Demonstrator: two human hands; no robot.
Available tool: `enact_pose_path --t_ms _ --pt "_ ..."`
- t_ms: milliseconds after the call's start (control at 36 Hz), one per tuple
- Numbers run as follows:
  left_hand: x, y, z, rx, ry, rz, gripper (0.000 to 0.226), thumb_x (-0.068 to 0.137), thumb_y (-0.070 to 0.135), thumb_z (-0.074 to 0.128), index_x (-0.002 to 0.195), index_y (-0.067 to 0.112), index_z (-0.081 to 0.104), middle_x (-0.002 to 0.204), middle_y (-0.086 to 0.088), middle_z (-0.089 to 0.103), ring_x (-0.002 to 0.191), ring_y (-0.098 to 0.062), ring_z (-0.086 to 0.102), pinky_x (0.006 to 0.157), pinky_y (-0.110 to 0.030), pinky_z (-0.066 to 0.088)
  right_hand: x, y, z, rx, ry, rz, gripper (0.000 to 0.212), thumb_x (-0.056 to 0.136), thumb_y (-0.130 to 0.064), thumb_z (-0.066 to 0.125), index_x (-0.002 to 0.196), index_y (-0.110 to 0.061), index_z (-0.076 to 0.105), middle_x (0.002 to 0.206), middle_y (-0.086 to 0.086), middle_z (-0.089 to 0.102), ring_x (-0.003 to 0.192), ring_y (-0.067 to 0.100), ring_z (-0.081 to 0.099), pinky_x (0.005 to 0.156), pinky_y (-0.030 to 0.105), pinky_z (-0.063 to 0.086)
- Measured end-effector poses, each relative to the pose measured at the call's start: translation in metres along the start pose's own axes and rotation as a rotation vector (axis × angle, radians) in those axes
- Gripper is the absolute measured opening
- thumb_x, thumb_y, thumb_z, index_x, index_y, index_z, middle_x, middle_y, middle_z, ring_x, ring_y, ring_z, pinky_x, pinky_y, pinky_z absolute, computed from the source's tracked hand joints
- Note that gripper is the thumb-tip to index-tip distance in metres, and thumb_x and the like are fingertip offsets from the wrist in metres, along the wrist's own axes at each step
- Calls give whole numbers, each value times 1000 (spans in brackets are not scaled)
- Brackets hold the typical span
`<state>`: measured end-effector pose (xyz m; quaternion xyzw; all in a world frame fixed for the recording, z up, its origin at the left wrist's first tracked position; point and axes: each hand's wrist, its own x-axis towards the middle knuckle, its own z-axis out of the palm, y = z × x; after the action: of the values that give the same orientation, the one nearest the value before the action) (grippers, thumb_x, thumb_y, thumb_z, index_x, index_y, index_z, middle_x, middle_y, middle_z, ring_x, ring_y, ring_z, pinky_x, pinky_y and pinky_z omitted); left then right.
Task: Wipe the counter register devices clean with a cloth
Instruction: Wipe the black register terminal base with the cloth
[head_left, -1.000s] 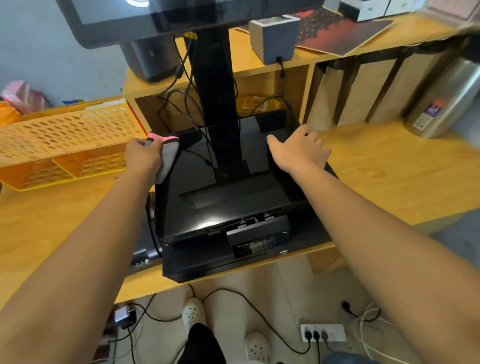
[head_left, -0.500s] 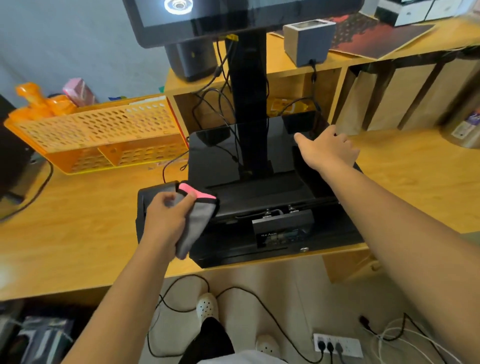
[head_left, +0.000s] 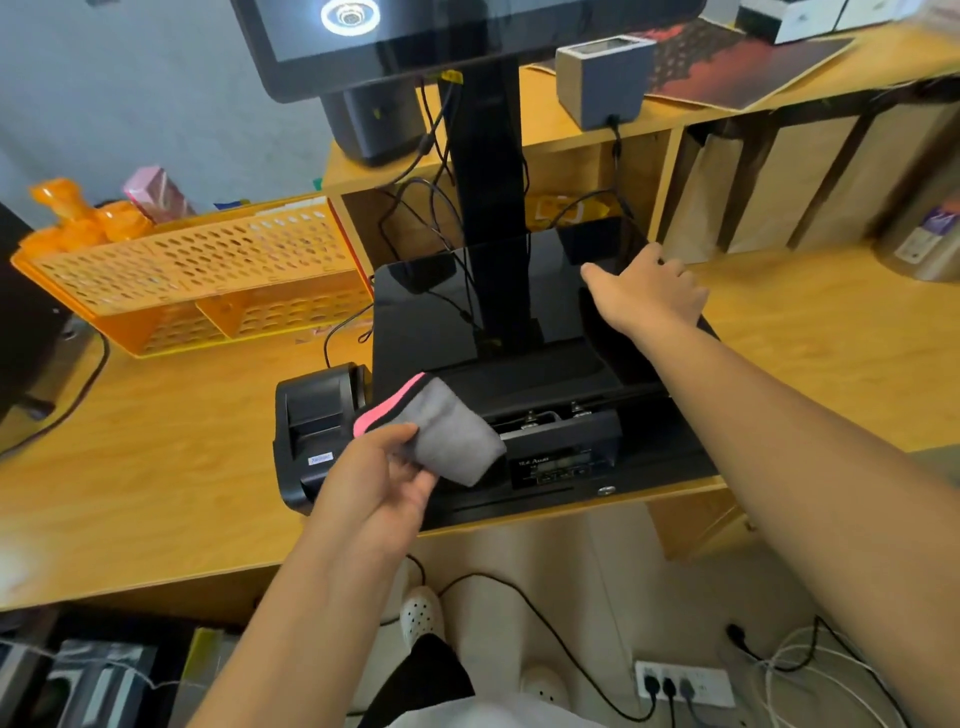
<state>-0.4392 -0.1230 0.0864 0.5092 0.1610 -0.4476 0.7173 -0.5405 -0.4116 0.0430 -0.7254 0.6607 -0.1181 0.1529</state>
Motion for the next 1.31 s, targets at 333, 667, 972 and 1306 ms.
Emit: enact_pose_path --t_ms 333,667,972,1306 --pt "-1 -27 31 -88 -41 -119 42 103 -6 48 145 -4 46 138 -29 60 129 -42 60 98 -53 49 1 -1 2 0 6 -3 99 87 -78 38 158 -11 23 156 21 39 141 41 39 112 53 30" --pt "-5 -45 39 -33 -101 -115 22 103 -7 50 124 -5 55 128 -30 65 119 -41 66 84 -47 57 -1 0 1 11 24 -9 93 89 -74 41 156 -11 28 153 20 43 138 40 42 109 51 34" --pt "-14 -19 10 25 -160 -85 31 99 7 60 128 -5 60 101 -24 77 88 -33 79 57 -35 64 -3 0 -2 59 27 -14 90 89 -73 43 154 -11 32 151 20 45 136 40 44 108 52 35" --pt "-7 19 3 490 -400 186 31 97 20 66 126 10 64 102 -8 80 90 -22 79 67 -31 63 -16 2 -14 263 87 -33 60 95 -53 48 138 -12 54 143 14 50 135 35 44 110 50 33"
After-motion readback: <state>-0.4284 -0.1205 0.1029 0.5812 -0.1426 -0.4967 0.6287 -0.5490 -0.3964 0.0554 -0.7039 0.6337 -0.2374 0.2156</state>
